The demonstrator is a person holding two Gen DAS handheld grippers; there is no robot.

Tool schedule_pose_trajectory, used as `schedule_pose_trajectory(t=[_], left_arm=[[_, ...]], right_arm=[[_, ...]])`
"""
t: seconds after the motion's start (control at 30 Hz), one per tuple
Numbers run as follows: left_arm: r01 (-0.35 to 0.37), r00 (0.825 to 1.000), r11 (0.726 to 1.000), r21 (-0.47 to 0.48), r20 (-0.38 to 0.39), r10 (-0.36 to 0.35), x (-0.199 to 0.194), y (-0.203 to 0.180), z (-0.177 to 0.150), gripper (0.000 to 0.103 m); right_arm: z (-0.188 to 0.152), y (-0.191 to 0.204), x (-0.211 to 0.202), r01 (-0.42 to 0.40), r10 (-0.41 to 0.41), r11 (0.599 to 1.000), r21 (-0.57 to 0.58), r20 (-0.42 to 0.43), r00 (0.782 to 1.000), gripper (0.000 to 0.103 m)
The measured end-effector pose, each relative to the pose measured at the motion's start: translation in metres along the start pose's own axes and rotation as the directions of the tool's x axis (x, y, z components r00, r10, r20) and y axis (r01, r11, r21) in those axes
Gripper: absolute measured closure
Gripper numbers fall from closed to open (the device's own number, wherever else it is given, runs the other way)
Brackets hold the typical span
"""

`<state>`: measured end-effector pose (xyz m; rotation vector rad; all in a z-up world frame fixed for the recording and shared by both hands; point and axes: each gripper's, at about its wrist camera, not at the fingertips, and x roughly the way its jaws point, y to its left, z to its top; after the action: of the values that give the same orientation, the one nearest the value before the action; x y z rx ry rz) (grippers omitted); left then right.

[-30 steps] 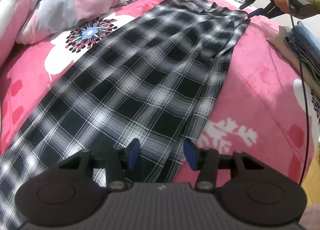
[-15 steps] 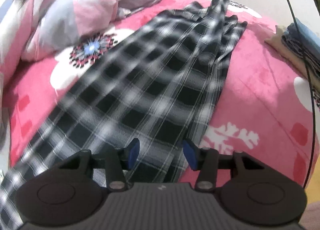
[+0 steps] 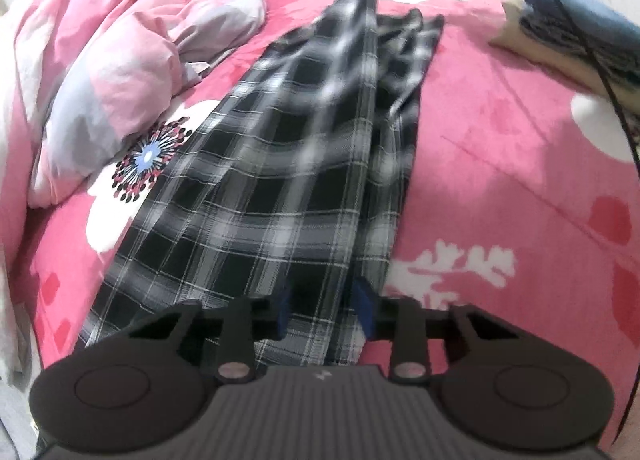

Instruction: Fold clothes

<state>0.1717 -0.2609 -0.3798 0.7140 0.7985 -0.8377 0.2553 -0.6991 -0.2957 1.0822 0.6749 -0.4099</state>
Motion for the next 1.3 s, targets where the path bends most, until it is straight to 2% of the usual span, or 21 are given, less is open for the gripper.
schedule_pose_trajectory(t=[0.07,0.1,0.27,0.43,0.53,0.63,0.73,0.8,0.87,0.9,0.93,0.97,1.0,1.03,1.1,1.13,1.2,1.3], left_arm=[[0.01,1.0,1.0,-0.019,0.004,-0.01,-0.004,0.004,0.0,0.097],[0.015,1.0,0.999,-0.029,0.006,-0.015,-0.006,0.006,0.001,0.1],[0.042,0.999,0.996,-0.077,0.017,-0.041,-0.015,0.015,0.001,0.102],[0.128,0.992,0.989,-0.074,0.004,-0.128,-0.024,0.005,-0.002,0.102],[0.126,0.992,0.989,-0.076,0.004,-0.126,-0.021,0.003,-0.003,0.102],[0.117,0.993,0.99,-0.079,0.004,-0.117,-0.018,0.005,-0.002,0.101],[0.114,0.993,0.992,-0.047,-0.017,-0.115,-0.007,-0.001,-0.006,0.101],[0.122,0.992,0.992,-0.028,-0.04,-0.123,0.0,-0.006,-0.007,0.097],[0.13,0.99,0.992,-0.01,-0.05,-0.13,0.004,-0.009,-0.007,0.091],[0.136,0.99,0.991,-0.013,-0.046,-0.136,0.003,-0.009,-0.006,0.085],[0.143,0.989,0.989,-0.028,-0.043,-0.144,0.001,-0.008,-0.005,0.08],[0.15,0.988,0.988,-0.043,-0.041,-0.151,-0.001,-0.007,-0.003,0.065],[0.149,0.988,0.987,-0.057,-0.036,-0.151,-0.003,-0.006,-0.002,0.058],[0.148,0.988,0.987,-0.071,-0.033,-0.15,-0.005,-0.005,0.0,0.058],[0.141,0.988,0.986,-0.093,-0.043,-0.146,-0.001,-0.002,0.0,0.058],[0.138,0.988,0.985,-0.104,-0.048,-0.144,0.001,-0.001,0.001,0.057],[0.132,0.989,0.983,-0.127,-0.057,-0.14,0.005,0.001,0.002,0.056],[0.121,0.988,0.98,-0.16,-0.072,-0.134,0.01,0.004,0.003,0.056]], right_arm=[[-0.001,0.001,-0.003,0.001,-0.001,1.0,-0.006,0.006,1.0,0.101],[-0.001,0.001,-0.004,0.007,-0.007,1.0,-0.014,0.008,1.0,0.101],[-0.003,-0.003,-0.015,0.047,-0.046,0.996,-0.07,0.026,0.999,0.101],[-0.004,-0.026,-0.017,0.133,-0.132,0.986,-0.105,0.018,0.991,0.101],[-0.005,-0.045,-0.01,0.176,-0.178,0.979,-0.099,-0.01,0.984,0.101],[-0.008,-0.05,-0.007,0.196,-0.2,0.968,-0.155,-0.013,0.98,0.101],[-0.011,-0.057,0.004,0.236,-0.252,0.941,-0.244,-0.04,0.967,0.101],[-0.014,-0.063,0.016,0.296,-0.336,0.896,-0.33,-0.072,0.939,0.097],[-0.012,-0.064,0.018,0.366,-0.412,0.846,-0.387,-0.041,0.91,0.097],[-0.01,-0.063,0.014,0.385,-0.423,0.834,-0.395,-0.01,0.906,0.096],[-0.01,-0.056,0.009,0.385,-0.412,0.824,-0.415,0.028,0.911,0.096],[-0.015,-0.046,0.007,0.342,-0.372,0.816,-0.466,0.031,0.928,0.096],[-0.021,-0.034,0.006,0.285,-0.324,0.803,-0.523,0.018,0.946,0.096],[-0.028,-0.022,0.006,0.227,-0.276,0.784,-0.578,0.002,0.961,0.096],[-0.053,0.001,0.02,0.09,-0.214,0.718,-0.69,-0.096,0.972,0.096],[-0.066,0.012,0.029,0.016,-0.189,0.677,-0.736,-0.153,0.97,0.096],[-0.093,0.034,0.046,-0.134,-0.152,0.579,-0.804,-0.268,0.951,0.096],[-0.123,0.046,0.087,-0.249,-0.207,0.518,-0.818,-0.402,0.892,0.097]])
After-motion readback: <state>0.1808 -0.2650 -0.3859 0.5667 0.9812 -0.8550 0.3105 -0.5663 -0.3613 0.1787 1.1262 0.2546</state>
